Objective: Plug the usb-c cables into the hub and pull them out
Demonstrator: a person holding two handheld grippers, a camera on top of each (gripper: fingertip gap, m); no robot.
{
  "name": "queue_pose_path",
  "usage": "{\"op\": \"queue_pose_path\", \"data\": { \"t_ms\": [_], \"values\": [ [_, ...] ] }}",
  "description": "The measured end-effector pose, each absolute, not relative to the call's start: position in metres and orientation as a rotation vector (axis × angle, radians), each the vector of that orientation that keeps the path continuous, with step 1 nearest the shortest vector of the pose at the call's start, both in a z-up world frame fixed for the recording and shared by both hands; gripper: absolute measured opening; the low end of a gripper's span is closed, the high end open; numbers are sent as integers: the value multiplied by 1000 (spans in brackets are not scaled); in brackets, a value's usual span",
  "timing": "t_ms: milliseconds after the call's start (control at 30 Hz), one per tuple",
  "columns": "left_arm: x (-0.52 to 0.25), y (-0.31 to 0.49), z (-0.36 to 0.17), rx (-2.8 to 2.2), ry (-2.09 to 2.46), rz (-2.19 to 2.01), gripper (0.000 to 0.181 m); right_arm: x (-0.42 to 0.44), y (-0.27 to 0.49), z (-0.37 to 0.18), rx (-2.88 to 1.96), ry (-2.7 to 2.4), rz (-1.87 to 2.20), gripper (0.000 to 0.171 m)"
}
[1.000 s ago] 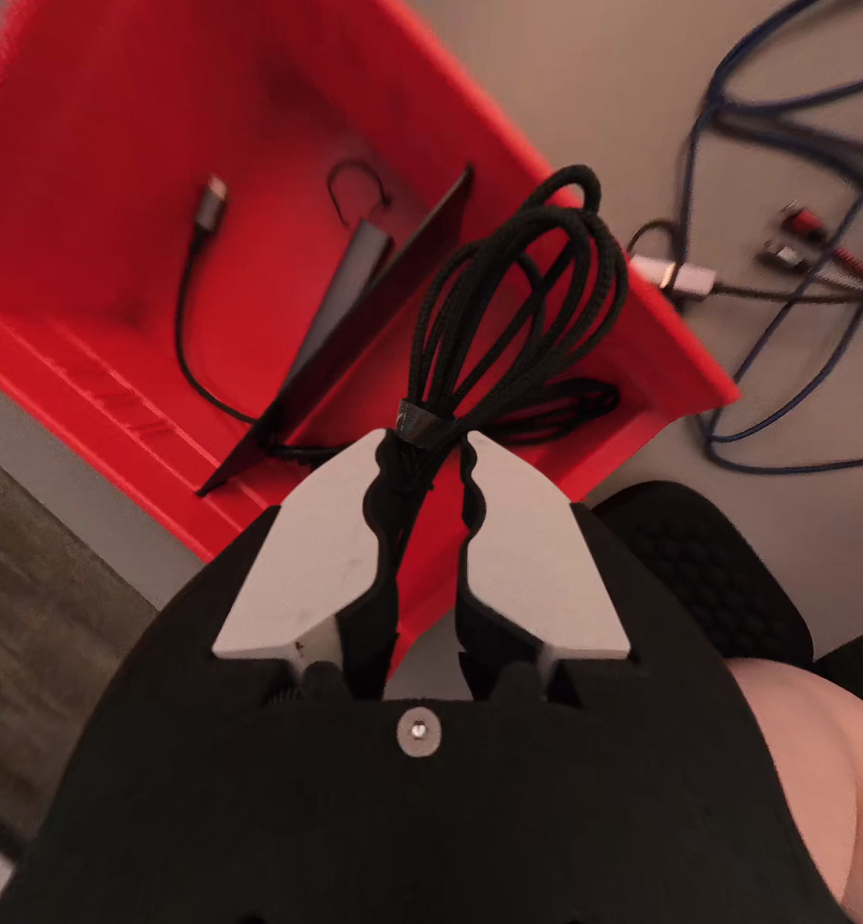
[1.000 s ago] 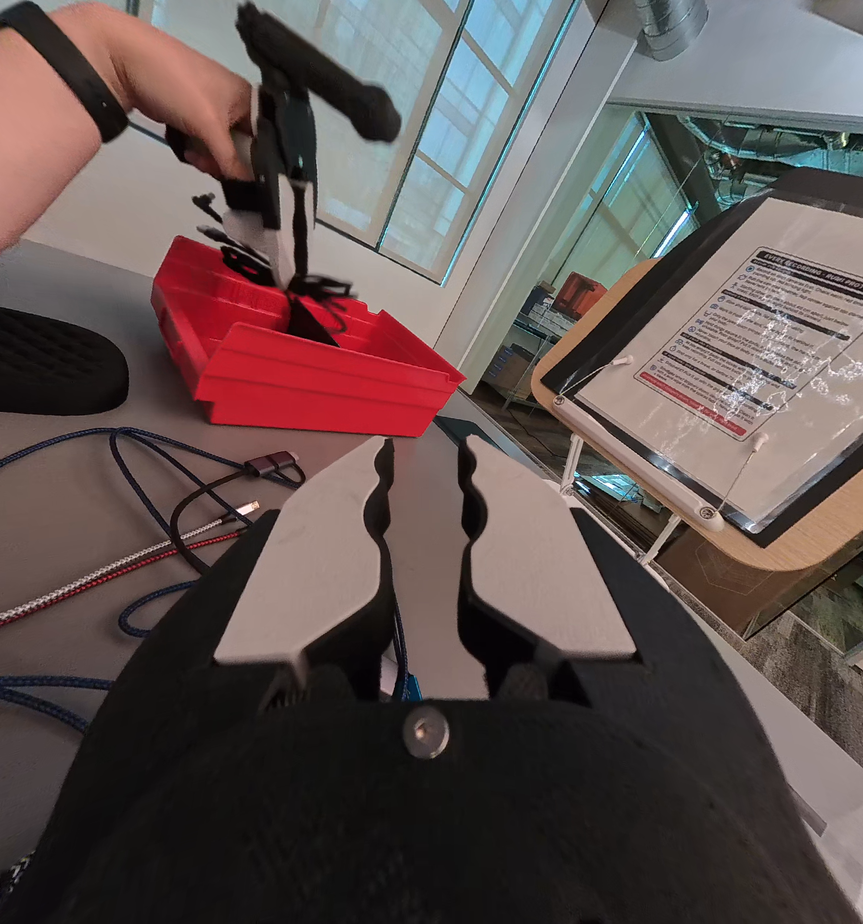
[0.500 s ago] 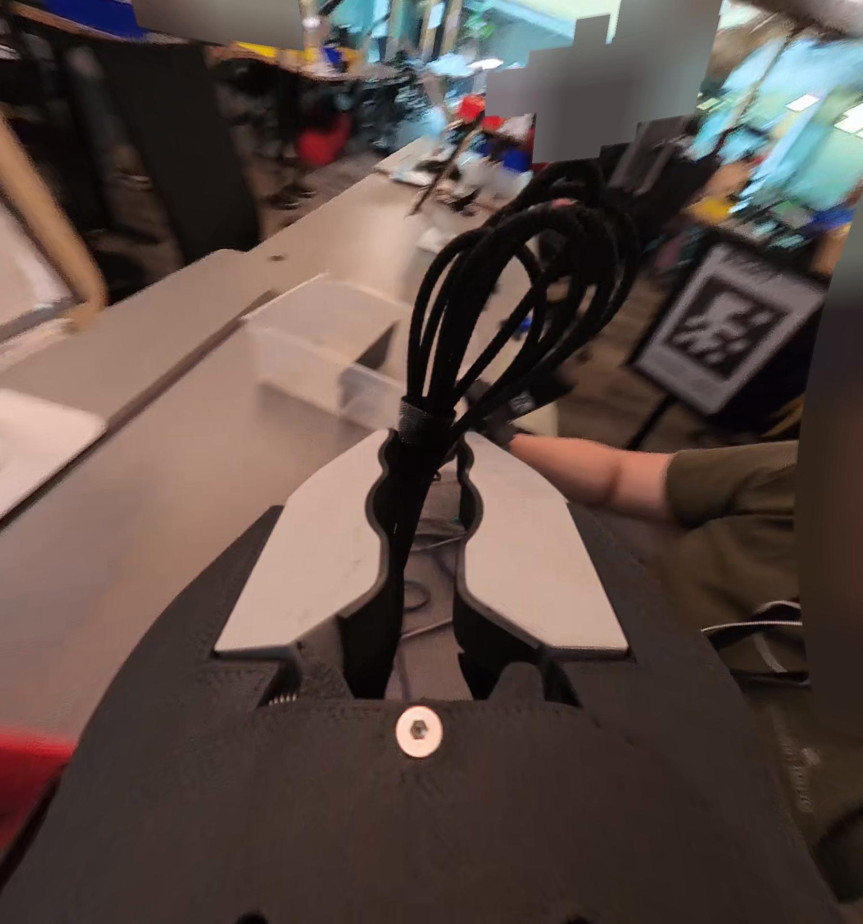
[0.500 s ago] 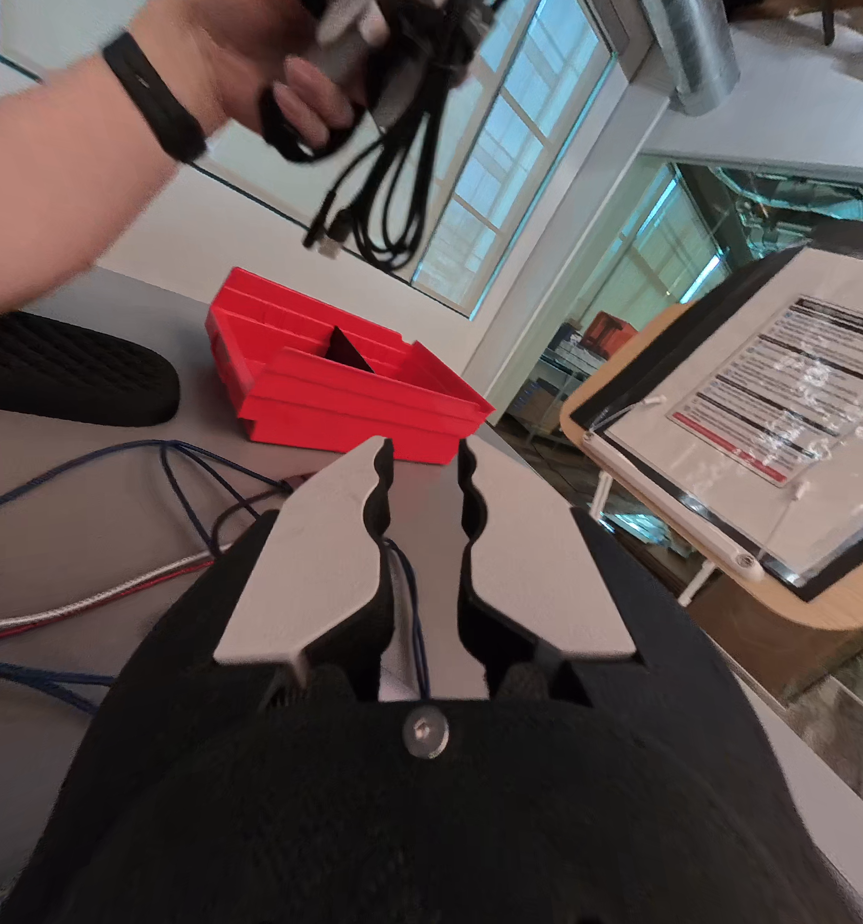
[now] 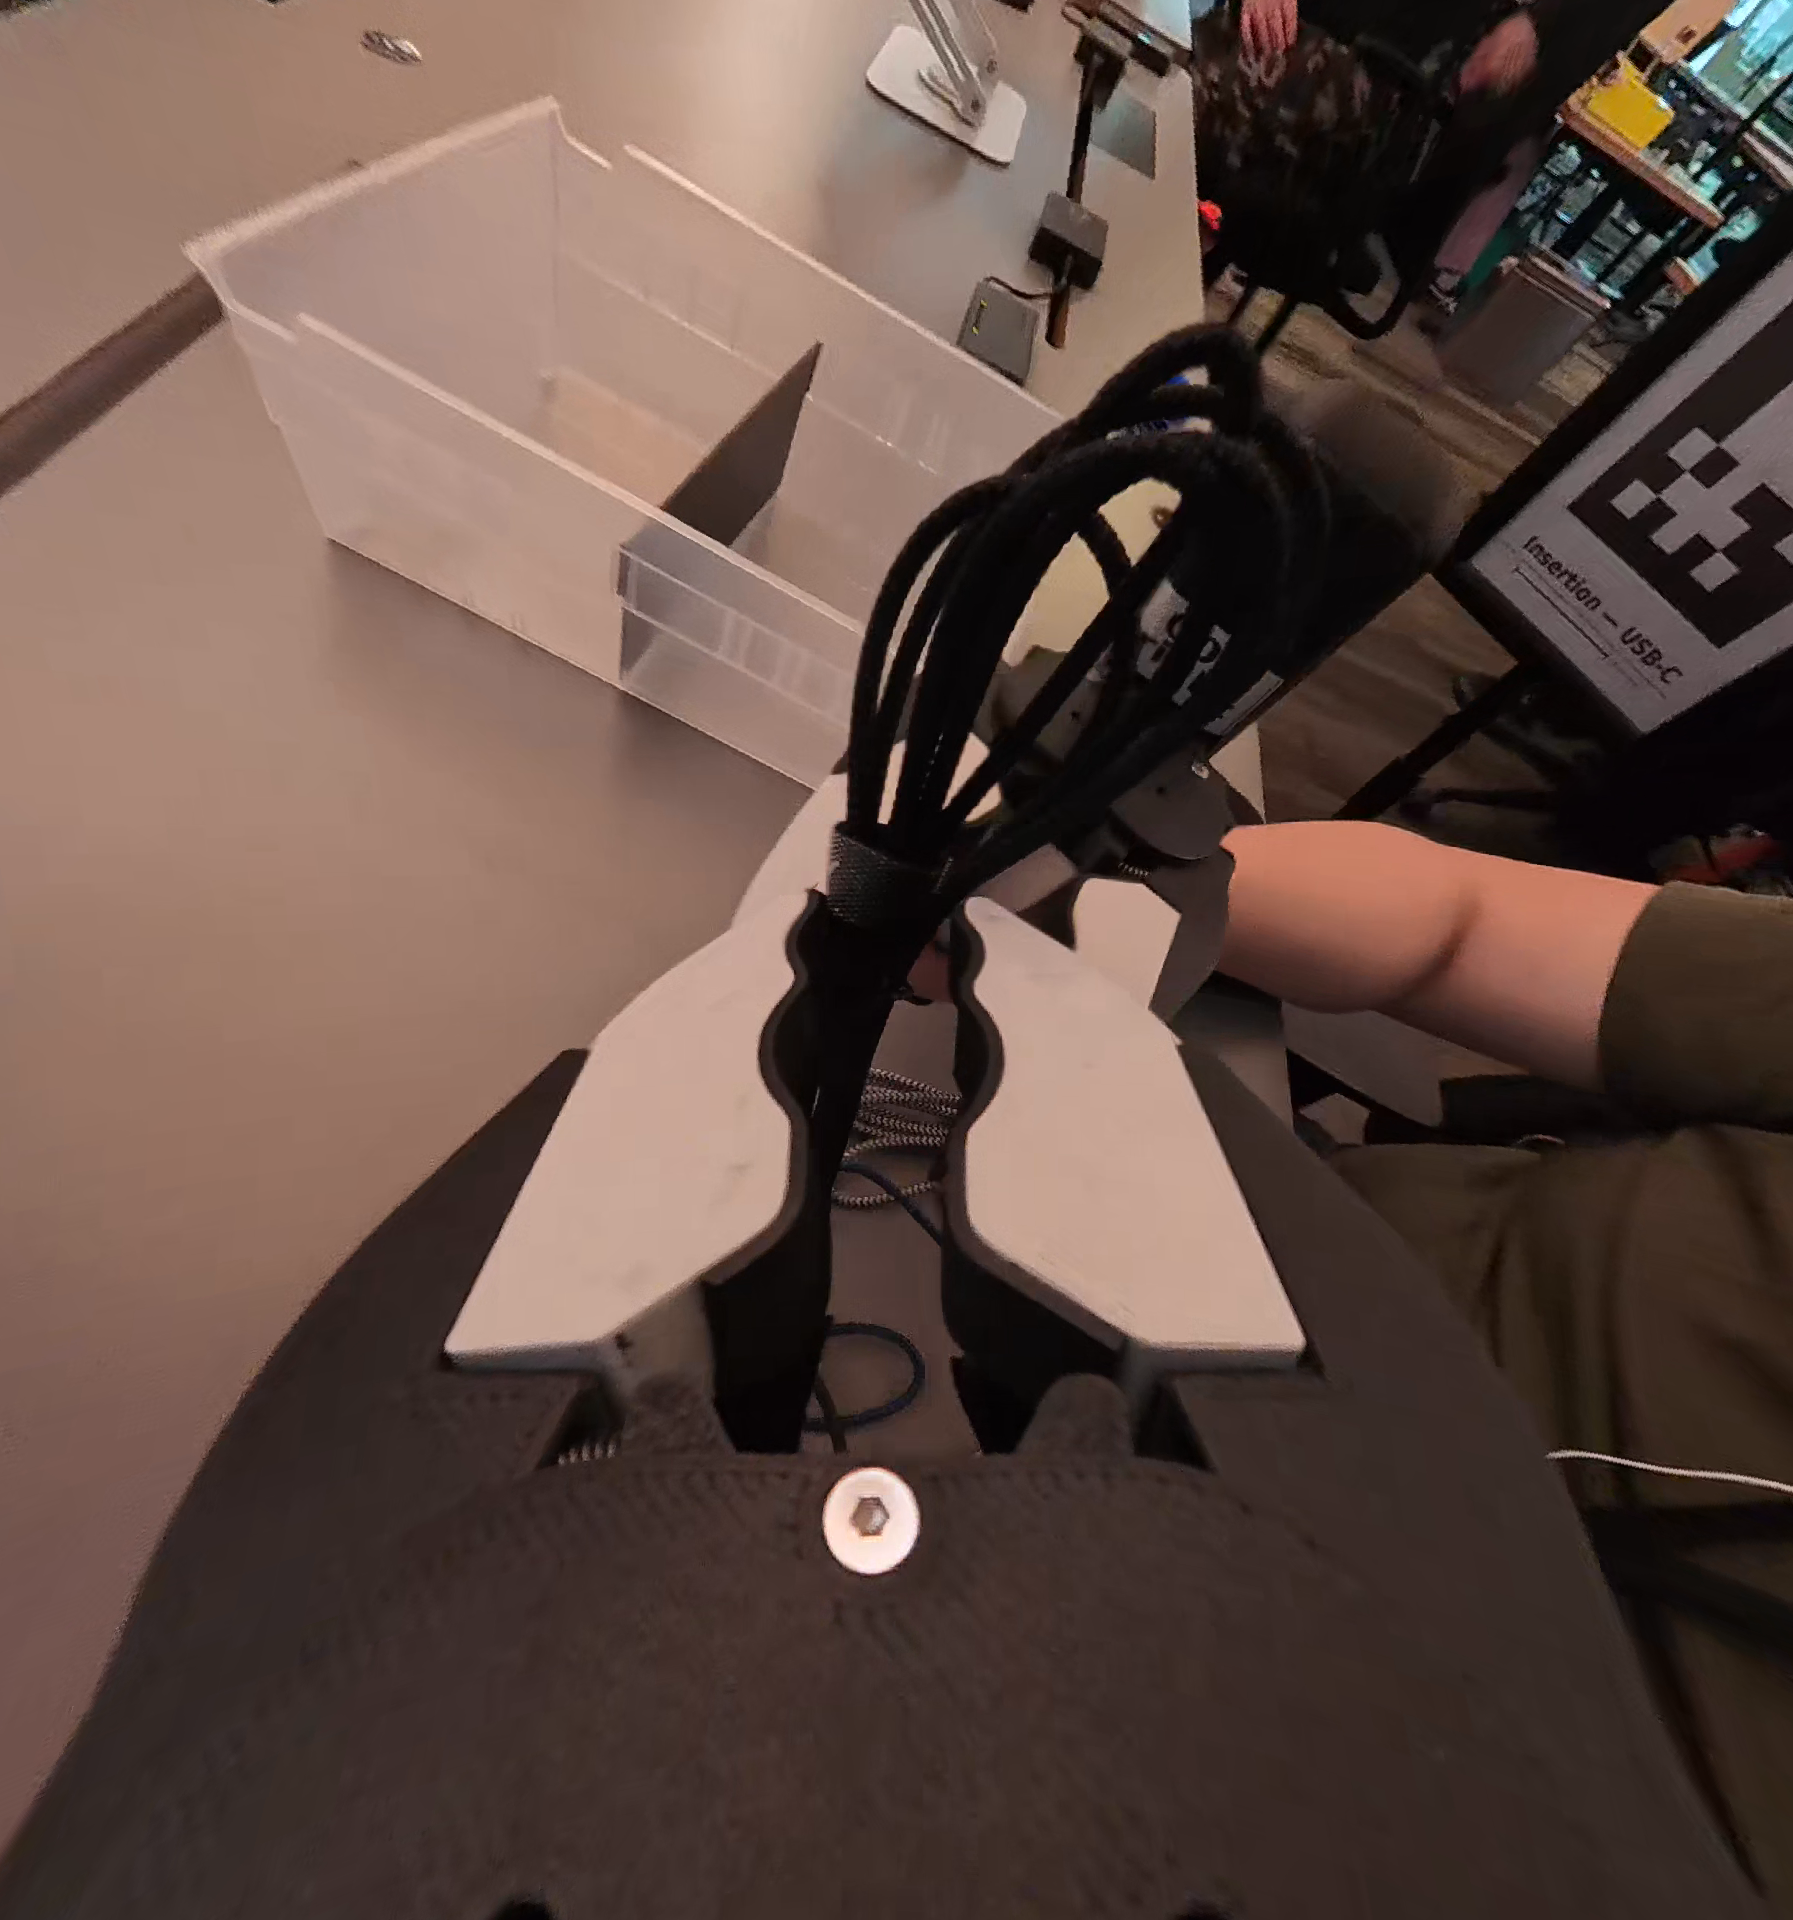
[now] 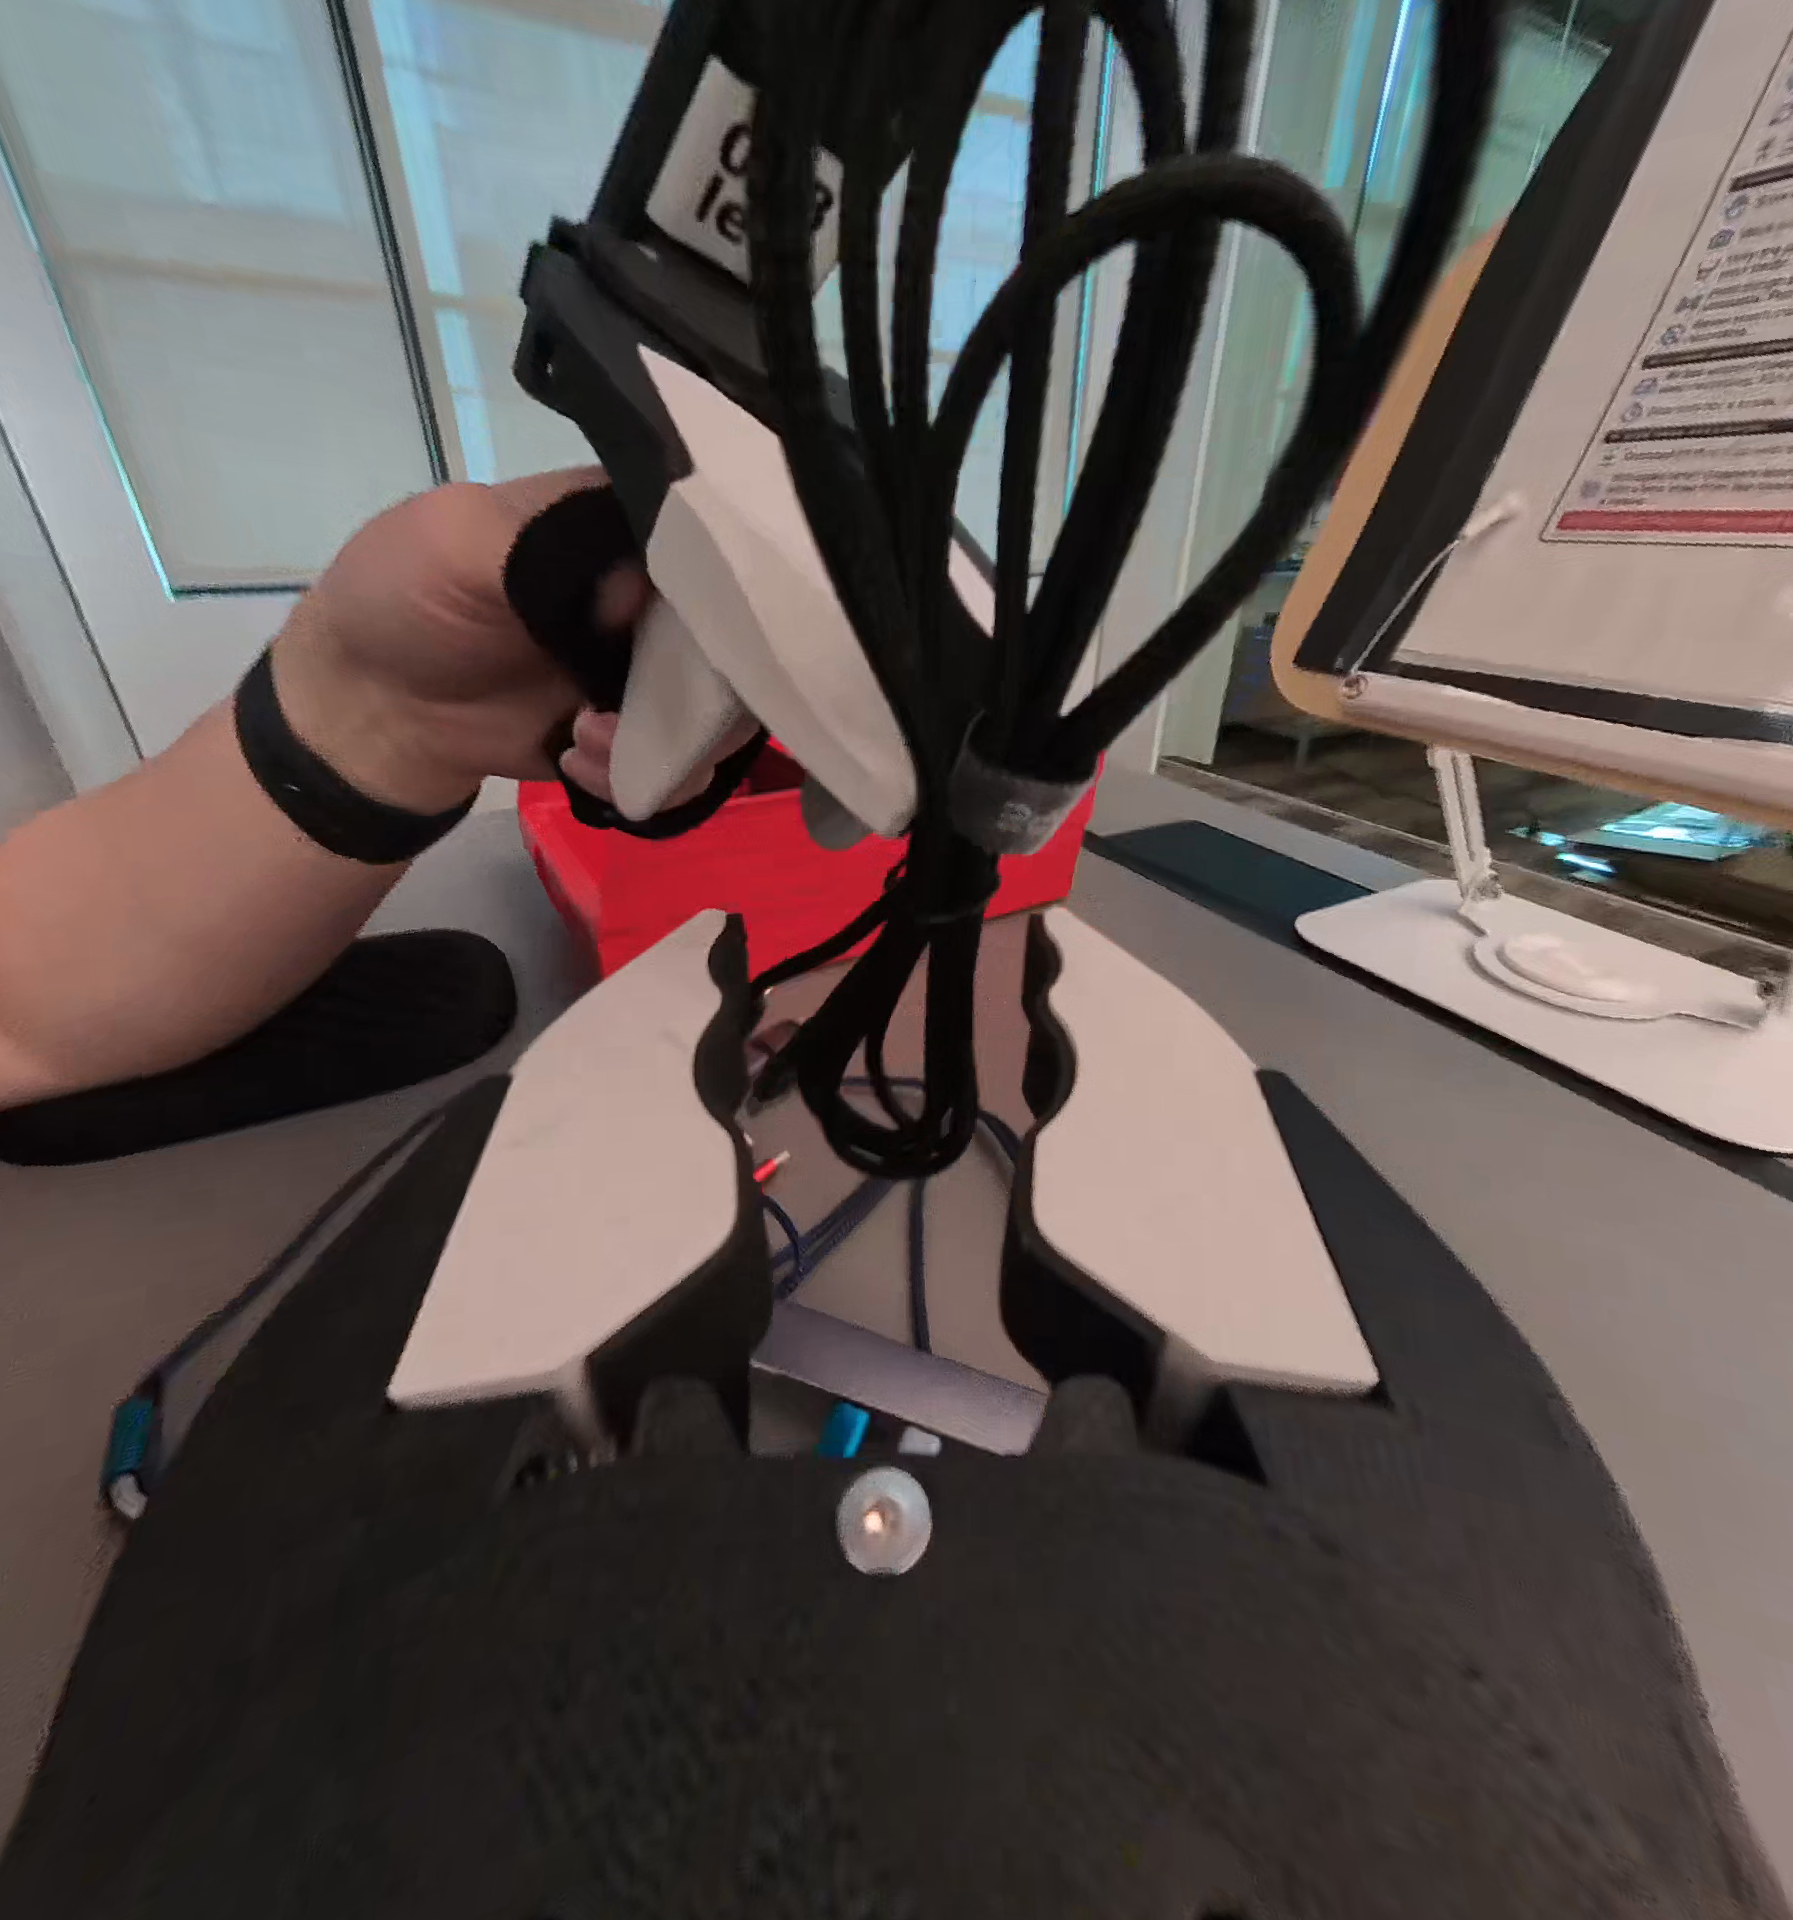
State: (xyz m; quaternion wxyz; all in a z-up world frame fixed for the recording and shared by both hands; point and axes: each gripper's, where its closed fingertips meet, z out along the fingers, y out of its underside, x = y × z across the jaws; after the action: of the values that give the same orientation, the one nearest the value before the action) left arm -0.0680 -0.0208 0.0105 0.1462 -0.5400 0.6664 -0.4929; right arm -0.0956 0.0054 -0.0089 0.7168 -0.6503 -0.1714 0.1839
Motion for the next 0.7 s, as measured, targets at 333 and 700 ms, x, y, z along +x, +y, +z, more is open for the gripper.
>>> {"op": "queue_pose_path", "data": {
  "t_ms": [333, 700],
  "values": [
    [-71, -21, 23, -1476, 1912, -1500, 49, -78, -3, 5, -1437, -322, 399, 10],
    [-80, 27, 53, -1603, 1505, -2155, 49, -31, -40, 63, -1074, -120, 563, 10]
  ]
}}
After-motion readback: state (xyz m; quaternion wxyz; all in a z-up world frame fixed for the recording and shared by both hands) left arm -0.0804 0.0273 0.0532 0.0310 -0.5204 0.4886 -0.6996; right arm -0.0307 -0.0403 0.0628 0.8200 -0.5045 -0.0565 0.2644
